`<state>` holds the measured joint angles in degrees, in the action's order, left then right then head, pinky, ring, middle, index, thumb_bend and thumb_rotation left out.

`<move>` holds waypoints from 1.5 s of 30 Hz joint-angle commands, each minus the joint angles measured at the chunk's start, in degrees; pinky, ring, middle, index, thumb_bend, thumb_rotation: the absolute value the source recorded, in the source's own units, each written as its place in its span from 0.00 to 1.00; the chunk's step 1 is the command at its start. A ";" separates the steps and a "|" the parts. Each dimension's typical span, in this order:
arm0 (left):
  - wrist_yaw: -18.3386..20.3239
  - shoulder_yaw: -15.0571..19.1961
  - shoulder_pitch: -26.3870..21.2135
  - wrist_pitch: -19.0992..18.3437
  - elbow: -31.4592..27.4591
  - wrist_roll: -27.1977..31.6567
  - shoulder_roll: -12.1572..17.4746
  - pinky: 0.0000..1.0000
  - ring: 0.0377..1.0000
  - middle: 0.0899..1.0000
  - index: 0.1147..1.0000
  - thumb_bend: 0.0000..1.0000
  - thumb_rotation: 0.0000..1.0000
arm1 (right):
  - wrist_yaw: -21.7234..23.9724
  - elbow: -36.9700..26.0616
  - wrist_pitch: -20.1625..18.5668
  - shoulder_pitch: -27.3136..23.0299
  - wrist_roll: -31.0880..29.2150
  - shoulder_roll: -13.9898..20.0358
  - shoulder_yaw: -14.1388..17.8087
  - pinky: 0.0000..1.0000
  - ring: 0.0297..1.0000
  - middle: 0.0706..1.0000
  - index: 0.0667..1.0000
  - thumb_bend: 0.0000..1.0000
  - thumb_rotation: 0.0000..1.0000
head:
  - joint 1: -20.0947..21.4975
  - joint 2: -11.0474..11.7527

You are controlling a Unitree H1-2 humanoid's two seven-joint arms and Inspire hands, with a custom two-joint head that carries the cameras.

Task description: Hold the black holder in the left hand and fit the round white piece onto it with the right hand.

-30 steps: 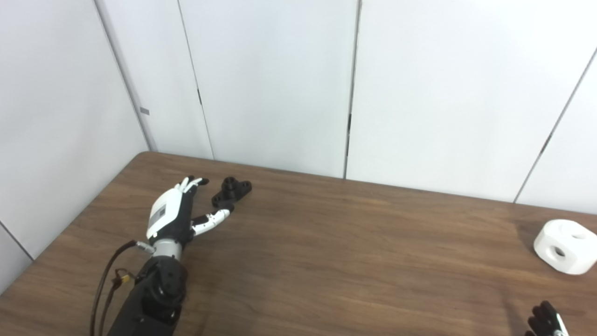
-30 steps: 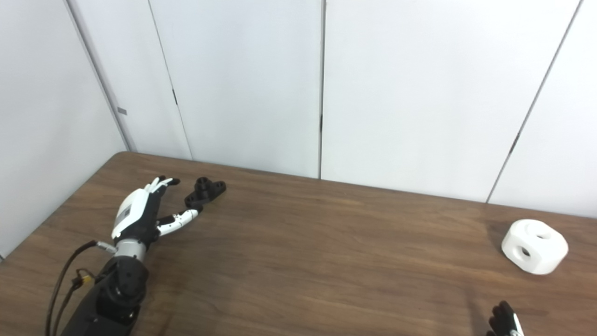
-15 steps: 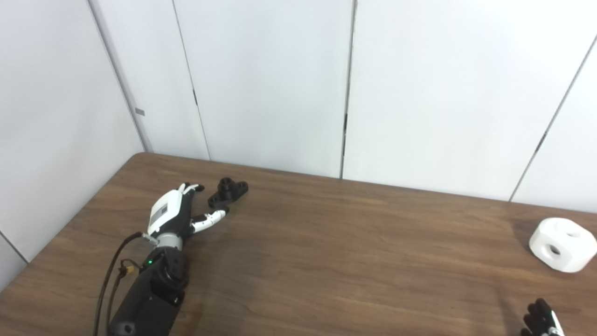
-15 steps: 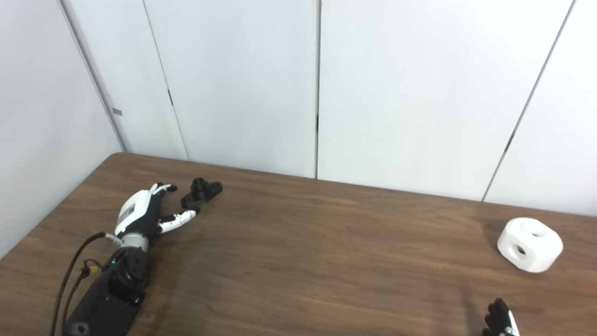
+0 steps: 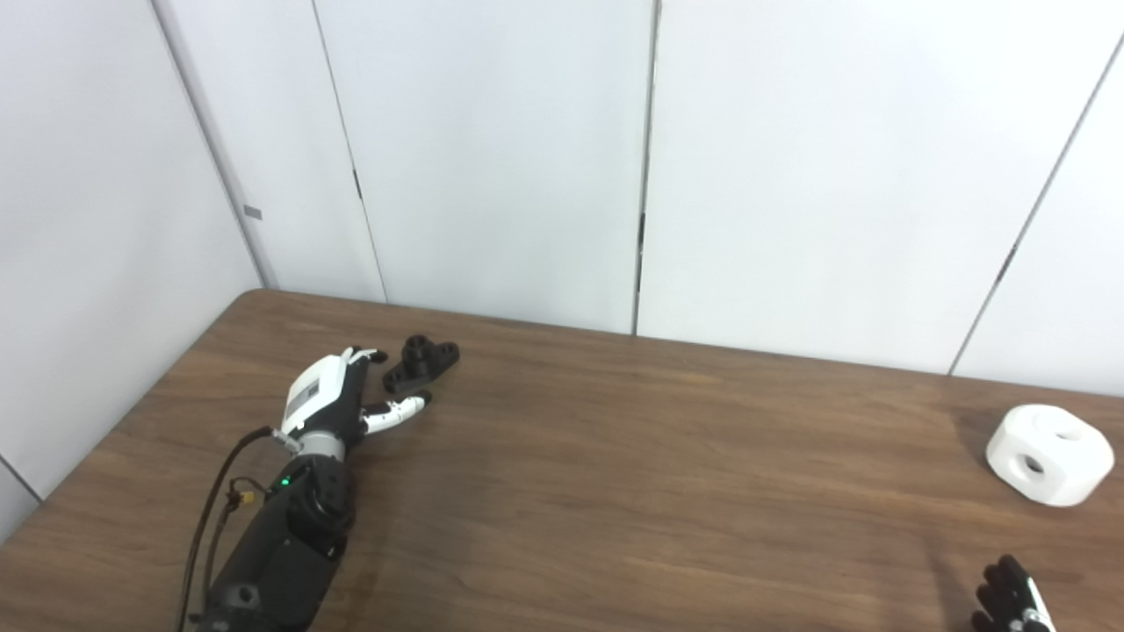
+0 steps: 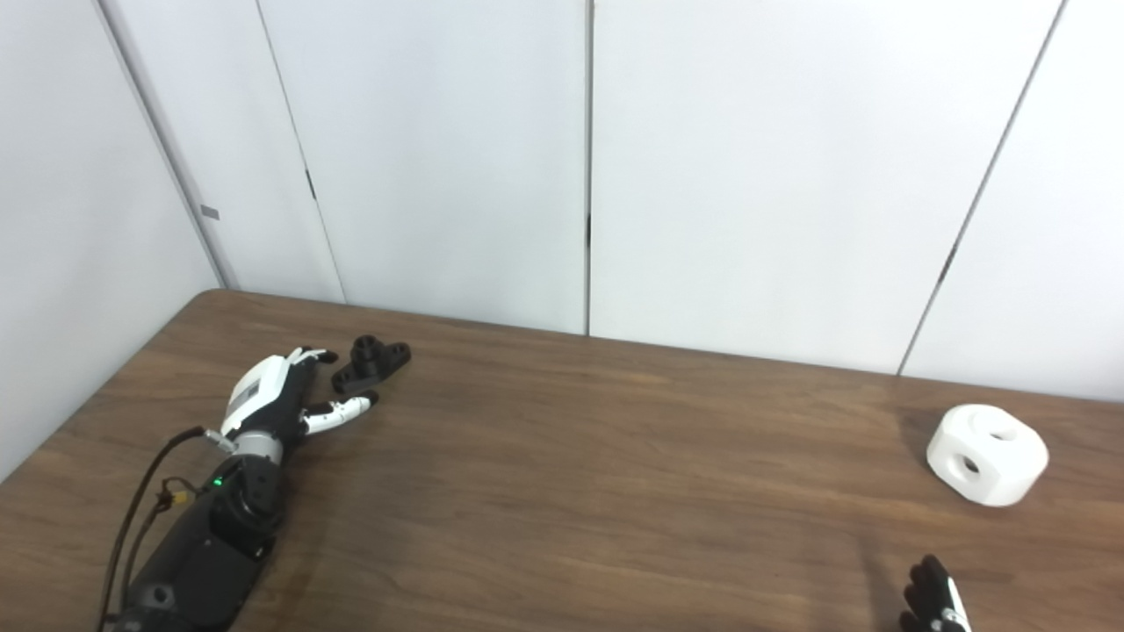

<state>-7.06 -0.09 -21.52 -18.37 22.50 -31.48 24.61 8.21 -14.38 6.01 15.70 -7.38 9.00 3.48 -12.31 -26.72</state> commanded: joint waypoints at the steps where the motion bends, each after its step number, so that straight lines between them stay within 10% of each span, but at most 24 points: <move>1: -1.92 0.13 -3.12 2.08 0.49 0.30 1.78 1.00 1.00 0.97 0.84 0.71 0.44 | 0.33 0.43 2.22 -0.19 -0.21 -0.19 -0.33 1.00 1.00 1.00 1.00 0.52 1.00 | -0.05 -0.02; 45: -4.39 -2.51 -4.44 4.35 3.71 1.10 2.50 1.00 0.99 0.92 0.59 0.64 0.34 | -0.39 -1.35 0.50 0.55 0.19 -0.37 0.05 1.00 1.00 1.00 1.00 0.50 1.00 | 0.46 -0.86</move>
<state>-10.86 -2.93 -23.81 -14.90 27.32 -30.22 25.85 8.14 -14.60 6.08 16.02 -6.84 9.00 3.54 -11.78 -27.51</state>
